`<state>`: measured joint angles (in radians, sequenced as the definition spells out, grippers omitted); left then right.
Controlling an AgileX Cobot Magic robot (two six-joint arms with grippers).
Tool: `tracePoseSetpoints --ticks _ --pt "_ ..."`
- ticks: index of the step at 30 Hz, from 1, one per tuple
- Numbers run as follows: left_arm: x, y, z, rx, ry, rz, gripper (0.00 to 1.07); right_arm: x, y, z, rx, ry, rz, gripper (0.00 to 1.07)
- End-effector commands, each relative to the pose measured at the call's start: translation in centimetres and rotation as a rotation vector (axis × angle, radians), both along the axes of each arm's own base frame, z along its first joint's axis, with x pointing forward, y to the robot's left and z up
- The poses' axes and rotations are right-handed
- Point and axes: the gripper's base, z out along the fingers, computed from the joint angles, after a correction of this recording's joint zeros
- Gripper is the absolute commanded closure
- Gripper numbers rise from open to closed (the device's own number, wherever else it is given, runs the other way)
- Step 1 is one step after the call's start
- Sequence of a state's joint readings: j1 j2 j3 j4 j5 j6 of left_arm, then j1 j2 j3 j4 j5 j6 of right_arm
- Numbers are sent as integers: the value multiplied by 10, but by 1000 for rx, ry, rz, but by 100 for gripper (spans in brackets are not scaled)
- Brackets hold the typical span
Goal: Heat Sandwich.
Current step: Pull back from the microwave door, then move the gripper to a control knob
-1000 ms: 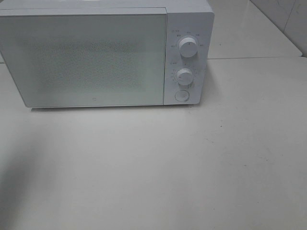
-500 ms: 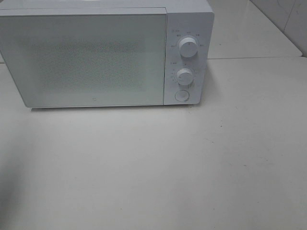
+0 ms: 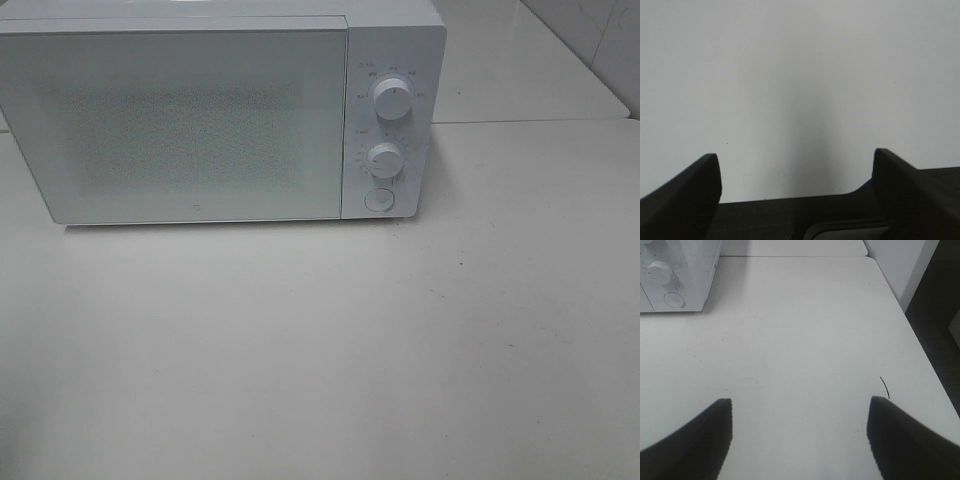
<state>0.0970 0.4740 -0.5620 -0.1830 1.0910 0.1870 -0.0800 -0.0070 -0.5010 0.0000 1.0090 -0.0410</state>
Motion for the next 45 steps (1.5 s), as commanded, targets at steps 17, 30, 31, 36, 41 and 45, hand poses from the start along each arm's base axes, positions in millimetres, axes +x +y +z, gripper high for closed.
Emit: tracePoseSetpoints --ticks 17,30,31,36,41,45 --pt "-54 0 1 15 -317 97 28 -3 0 0 -2 -35 1 35" --pt "-77 -2 0 21 -464 96 28 -3 0 0 -2 -34 1 35" --pt "-77 -2 0 20 -463 98 28 -3 0 0 -2 -34 1 35" --pt "-77 -2 0 19 -464 102 28 -3 0 0 -2 -34 1 35" --pt "-77 -2 0 19 -464 102 28 -3 0 0 -2 -34 1 35" --pt "-77 -2 0 19 -464 102 28 -3 0 0 -2 -34 1 35"
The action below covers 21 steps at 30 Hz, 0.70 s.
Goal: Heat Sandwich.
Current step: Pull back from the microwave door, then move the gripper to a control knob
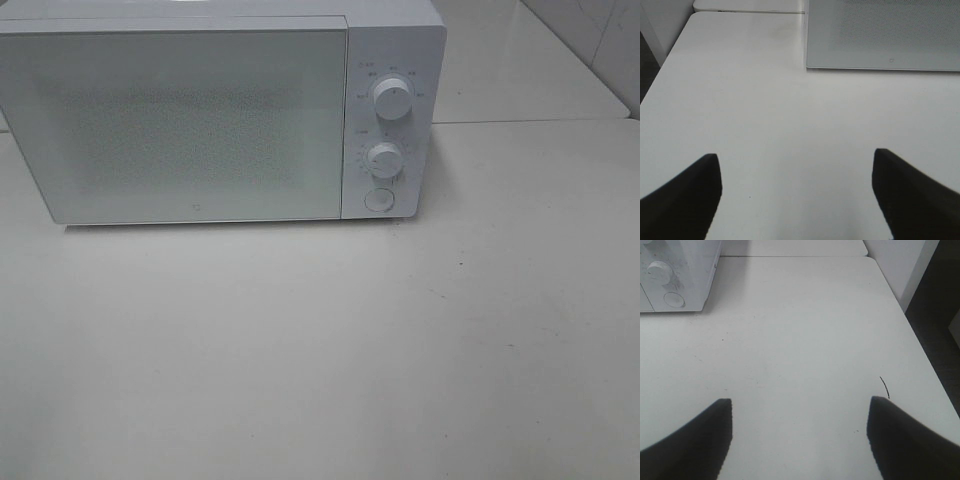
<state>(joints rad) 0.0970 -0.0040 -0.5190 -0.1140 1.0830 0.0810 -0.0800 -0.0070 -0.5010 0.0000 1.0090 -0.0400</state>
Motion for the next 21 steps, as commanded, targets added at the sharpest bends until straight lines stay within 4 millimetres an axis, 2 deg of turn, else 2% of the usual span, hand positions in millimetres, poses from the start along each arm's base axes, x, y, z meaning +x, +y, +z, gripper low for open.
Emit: tracePoseSetpoints --ticks 1,21 --pt "-3 0 0 -5 -36 6 28 -3 0 0 -3 -34 1 35" --pt "-3 0 0 -5 -35 6 28 -3 0 0 -3 -34 1 35"
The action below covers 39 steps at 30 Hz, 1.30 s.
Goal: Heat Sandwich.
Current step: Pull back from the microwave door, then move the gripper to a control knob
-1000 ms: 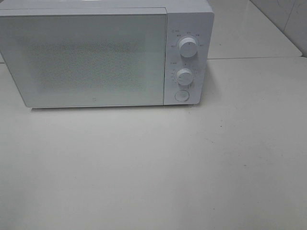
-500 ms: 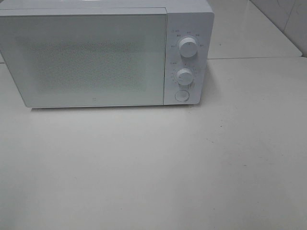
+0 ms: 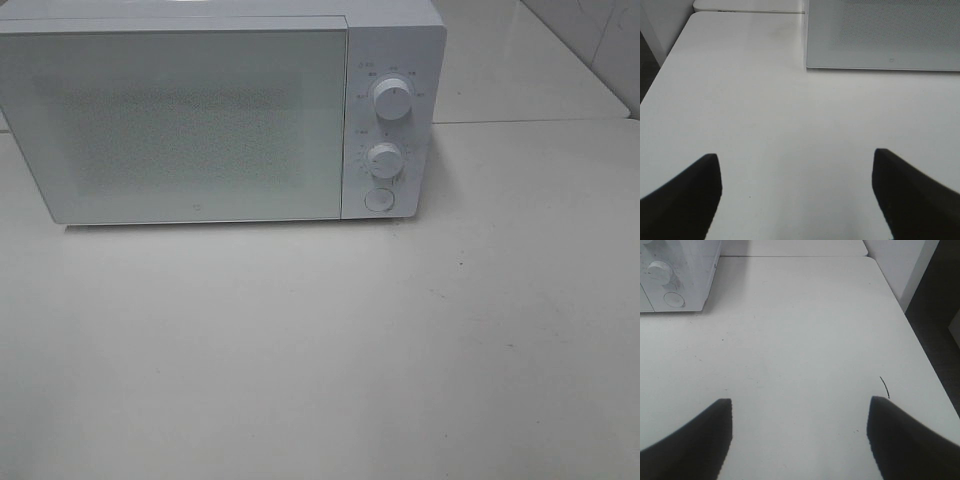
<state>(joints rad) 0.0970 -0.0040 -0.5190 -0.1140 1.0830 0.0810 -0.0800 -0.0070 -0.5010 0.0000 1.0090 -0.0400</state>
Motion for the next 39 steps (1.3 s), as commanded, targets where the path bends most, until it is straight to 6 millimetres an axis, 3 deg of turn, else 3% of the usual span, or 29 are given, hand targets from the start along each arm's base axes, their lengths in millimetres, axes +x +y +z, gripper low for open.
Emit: tracePoseSetpoints --ticks 1,39 --pt "-3 0 0 -5 -35 6 28 -3 0 0 -3 -34 1 35" --pt "-3 0 0 -5 -35 6 28 -3 0 0 2 -34 -1 35"
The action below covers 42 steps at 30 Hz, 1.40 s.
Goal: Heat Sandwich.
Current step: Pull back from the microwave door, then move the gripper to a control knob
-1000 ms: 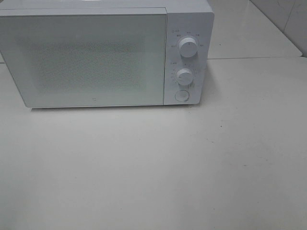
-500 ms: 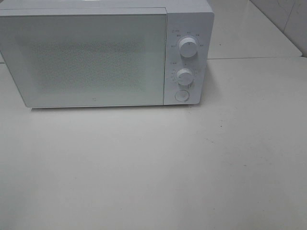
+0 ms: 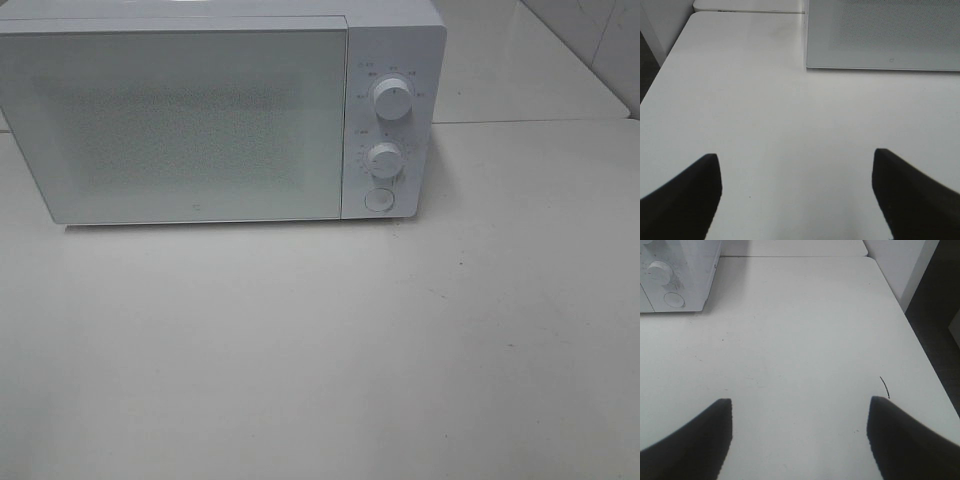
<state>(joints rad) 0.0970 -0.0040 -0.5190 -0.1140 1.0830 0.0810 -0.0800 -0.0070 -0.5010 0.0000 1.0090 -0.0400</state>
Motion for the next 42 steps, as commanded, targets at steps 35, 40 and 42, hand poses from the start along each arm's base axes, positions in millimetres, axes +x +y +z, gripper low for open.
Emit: tracePoseSetpoints --ticks 35,40,42 --pt "-3 0 0 -4 -35 5 28 43 -3 39 -26 -378 0 35" --pt "-3 0 0 -4 -35 5 28 63 -5 39 -34 -476 0 35" --pt "-3 0 0 -4 -35 5 28 71 -6 39 -37 -511 0 35"
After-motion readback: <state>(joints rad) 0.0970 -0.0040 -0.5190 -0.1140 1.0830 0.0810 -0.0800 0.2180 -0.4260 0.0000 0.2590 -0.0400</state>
